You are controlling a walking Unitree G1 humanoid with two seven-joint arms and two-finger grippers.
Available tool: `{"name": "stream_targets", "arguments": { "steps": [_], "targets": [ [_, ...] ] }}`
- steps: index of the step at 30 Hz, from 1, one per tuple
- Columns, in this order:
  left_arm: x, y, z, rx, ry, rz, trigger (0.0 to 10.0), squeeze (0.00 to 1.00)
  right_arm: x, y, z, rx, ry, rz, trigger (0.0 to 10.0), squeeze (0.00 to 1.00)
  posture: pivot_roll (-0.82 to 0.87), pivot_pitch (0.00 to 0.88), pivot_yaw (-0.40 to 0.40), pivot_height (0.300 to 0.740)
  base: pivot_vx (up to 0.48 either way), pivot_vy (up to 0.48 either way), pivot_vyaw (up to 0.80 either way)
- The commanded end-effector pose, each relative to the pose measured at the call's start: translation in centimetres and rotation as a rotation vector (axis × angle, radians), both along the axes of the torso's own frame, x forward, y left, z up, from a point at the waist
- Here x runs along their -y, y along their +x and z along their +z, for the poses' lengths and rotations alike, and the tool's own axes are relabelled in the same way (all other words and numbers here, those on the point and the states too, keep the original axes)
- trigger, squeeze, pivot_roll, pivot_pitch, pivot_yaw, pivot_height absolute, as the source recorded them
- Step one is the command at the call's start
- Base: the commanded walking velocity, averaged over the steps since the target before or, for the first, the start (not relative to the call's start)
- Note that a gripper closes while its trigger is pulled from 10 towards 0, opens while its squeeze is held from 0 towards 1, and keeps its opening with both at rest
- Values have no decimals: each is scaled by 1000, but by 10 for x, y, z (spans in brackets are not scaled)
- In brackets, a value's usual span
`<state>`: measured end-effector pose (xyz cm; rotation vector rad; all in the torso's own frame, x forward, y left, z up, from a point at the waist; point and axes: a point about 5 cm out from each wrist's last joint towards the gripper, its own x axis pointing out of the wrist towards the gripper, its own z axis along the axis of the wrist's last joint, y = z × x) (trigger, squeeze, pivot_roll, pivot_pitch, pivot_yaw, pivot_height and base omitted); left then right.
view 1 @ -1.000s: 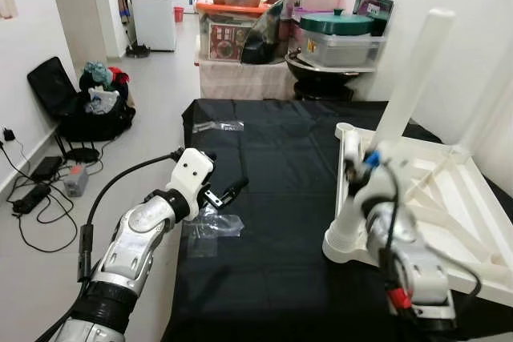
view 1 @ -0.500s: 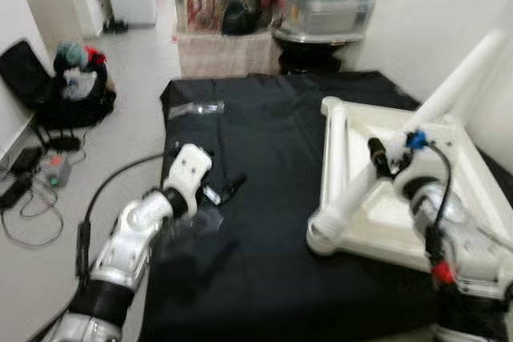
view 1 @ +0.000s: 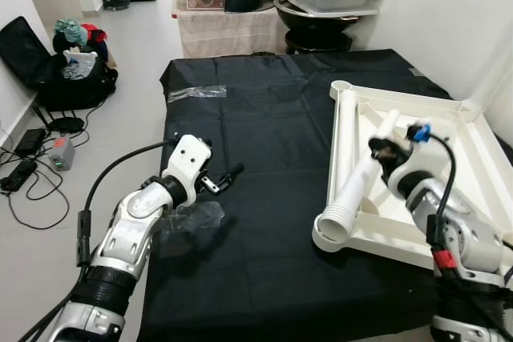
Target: Building children table
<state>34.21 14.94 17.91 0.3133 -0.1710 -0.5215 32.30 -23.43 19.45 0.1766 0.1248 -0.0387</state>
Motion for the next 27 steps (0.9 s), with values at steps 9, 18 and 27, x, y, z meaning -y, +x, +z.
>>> {"name": "stream_targets", "arguments": {
  "steps": [9, 18, 27],
  "targets": [
    [3, 4, -2, -8, 12, 24, 10000, 0, -7, 21, 4, -71, 17, -31, 0, 0, 14, 0, -53, 740, 0, 0, 0],
    [2, 4, -2, -8, 13, 34, 10000, 0, -21, 46, 6, -127, -58, 11, 10000, 1000, 39, 0, -80, 740, 0, 0, 0],
    [-2, 2, -7, -19, 19, 64, 10000, 0, -11, 62, -16, -242, -266, -74, 10000, 1000, 43, 0, -97, 740, 0, 0, 0]
  ]
}}
